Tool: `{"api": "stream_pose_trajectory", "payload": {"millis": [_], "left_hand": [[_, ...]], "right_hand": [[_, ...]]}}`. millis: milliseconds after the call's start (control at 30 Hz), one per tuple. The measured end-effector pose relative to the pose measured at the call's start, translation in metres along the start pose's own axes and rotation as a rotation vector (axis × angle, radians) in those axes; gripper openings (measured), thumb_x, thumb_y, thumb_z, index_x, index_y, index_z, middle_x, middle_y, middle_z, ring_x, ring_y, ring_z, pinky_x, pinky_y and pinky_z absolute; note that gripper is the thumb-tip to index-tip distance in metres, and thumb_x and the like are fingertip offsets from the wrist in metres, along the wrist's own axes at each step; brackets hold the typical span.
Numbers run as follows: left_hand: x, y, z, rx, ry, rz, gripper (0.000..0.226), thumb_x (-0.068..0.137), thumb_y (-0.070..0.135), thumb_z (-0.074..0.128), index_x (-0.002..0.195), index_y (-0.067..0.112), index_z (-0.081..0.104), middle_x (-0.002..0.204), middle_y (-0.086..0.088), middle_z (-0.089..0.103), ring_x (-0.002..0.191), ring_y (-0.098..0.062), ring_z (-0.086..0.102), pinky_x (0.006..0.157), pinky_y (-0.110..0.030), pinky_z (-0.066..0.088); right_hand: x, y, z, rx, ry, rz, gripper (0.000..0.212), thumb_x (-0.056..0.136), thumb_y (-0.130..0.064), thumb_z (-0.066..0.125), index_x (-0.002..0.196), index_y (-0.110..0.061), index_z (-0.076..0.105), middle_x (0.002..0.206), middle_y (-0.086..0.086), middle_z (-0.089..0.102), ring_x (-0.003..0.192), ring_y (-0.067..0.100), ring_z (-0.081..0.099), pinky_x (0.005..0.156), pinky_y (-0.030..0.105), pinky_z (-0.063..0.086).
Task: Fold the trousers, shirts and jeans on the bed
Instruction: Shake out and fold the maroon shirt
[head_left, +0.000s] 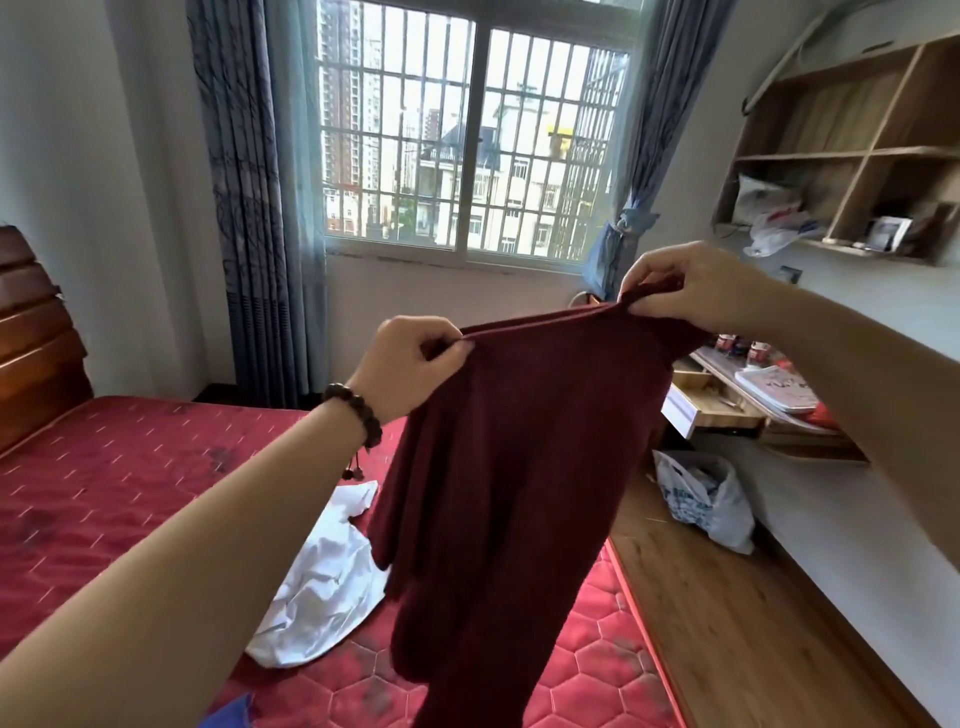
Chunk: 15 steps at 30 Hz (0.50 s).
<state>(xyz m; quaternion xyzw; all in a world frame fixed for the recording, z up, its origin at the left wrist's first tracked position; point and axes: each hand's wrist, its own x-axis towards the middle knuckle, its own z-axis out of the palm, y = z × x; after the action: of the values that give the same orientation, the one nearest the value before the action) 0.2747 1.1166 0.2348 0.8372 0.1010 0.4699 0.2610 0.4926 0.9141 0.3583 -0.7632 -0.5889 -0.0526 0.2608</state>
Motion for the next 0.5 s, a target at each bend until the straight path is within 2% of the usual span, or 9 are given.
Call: {"api": "stream_pose_trajectory", "payload": {"millis": [33,67,100,167,233,333,433,500], "left_hand": [[-0.002,0.0,-0.004,0.014,-0.007,0.047,0.014,0.084,0.019,0.068,0.071,0.015,0.066,0.056,0.012,0.052,0.055,0.0,0.046,0.057,-0.01,0.033],[-0.006,-0.002,-0.005,0.058,-0.071,0.095,0.011,0.083,0.02,0.069,0.074,0.014,0.067,0.061,0.012,0.055,0.059,0.0,0.049,0.061,-0.011,0.036],[-0.014,-0.007,-0.002,0.116,-0.179,0.116,0.011,0.083,0.019,0.07,0.076,0.012,0.068,0.065,0.01,0.056,0.062,-0.001,0.05,0.064,-0.014,0.038],[-0.032,-0.022,0.0,0.198,-0.343,0.033,0.012,0.084,0.019,0.071,0.078,0.009,0.068,0.065,0.007,0.057,0.064,-0.01,0.053,0.066,-0.021,0.038],[-0.044,-0.039,-0.006,0.176,-0.293,-0.054,0.014,0.085,0.02,0.071,0.076,0.01,0.068,0.061,0.013,0.056,0.06,-0.003,0.051,0.064,-0.017,0.036],[-0.057,-0.05,-0.017,0.135,-0.211,-0.077,0.014,0.083,0.02,0.072,0.071,0.014,0.066,0.055,0.02,0.051,0.055,0.005,0.05,0.059,-0.007,0.032],[-0.079,-0.055,-0.014,0.167,-0.244,-0.07,0.016,0.08,0.017,0.073,0.068,0.013,0.063,0.055,0.017,0.048,0.053,-0.001,0.047,0.056,-0.009,0.031],[-0.096,-0.064,-0.008,0.198,-0.268,-0.076,0.015,0.079,0.015,0.071,0.069,0.01,0.062,0.059,0.011,0.049,0.056,-0.012,0.049,0.057,-0.02,0.033]], "right_hand": [[-0.001,0.0,0.001,0.034,0.116,-0.019,0.017,0.078,-0.019,0.071,0.081,-0.035,0.069,0.079,-0.019,0.068,0.078,0.001,0.062,0.073,0.023,0.045],[-0.003,0.001,0.007,0.05,0.217,-0.038,0.016,0.076,-0.019,0.068,0.081,-0.034,0.069,0.08,-0.018,0.068,0.08,0.004,0.062,0.074,0.024,0.046],[-0.005,0.0,0.017,0.026,0.246,-0.055,0.017,0.075,-0.017,0.066,0.081,-0.033,0.068,0.081,-0.016,0.067,0.082,0.008,0.063,0.075,0.025,0.046],[-0.009,-0.002,0.043,-0.097,0.109,-0.069,0.021,0.076,-0.009,0.066,0.081,-0.03,0.067,0.08,-0.007,0.066,0.082,0.017,0.064,0.074,0.026,0.044],[-0.006,-0.003,0.058,-0.103,0.032,-0.047,0.021,0.077,-0.007,0.067,0.082,-0.026,0.068,0.078,-0.004,0.067,0.08,0.019,0.065,0.072,0.026,0.044],[0.006,-0.013,0.064,-0.054,0.082,-0.035,0.018,0.079,-0.008,0.066,0.085,-0.025,0.068,0.083,-0.001,0.067,0.081,0.018,0.062,0.072,0.025,0.042],[0.018,-0.032,0.07,-0.058,0.061,-0.052,0.017,0.08,-0.008,0.065,0.087,-0.023,0.068,0.086,-0.001,0.066,0.084,0.016,0.06,0.079,0.028,0.044],[0.024,-0.045,0.072,-0.068,0.037,-0.065,0.016,0.079,-0.009,0.064,0.086,-0.023,0.067,0.083,-0.003,0.064,0.08,0.015,0.059,0.076,0.027,0.043]]}}
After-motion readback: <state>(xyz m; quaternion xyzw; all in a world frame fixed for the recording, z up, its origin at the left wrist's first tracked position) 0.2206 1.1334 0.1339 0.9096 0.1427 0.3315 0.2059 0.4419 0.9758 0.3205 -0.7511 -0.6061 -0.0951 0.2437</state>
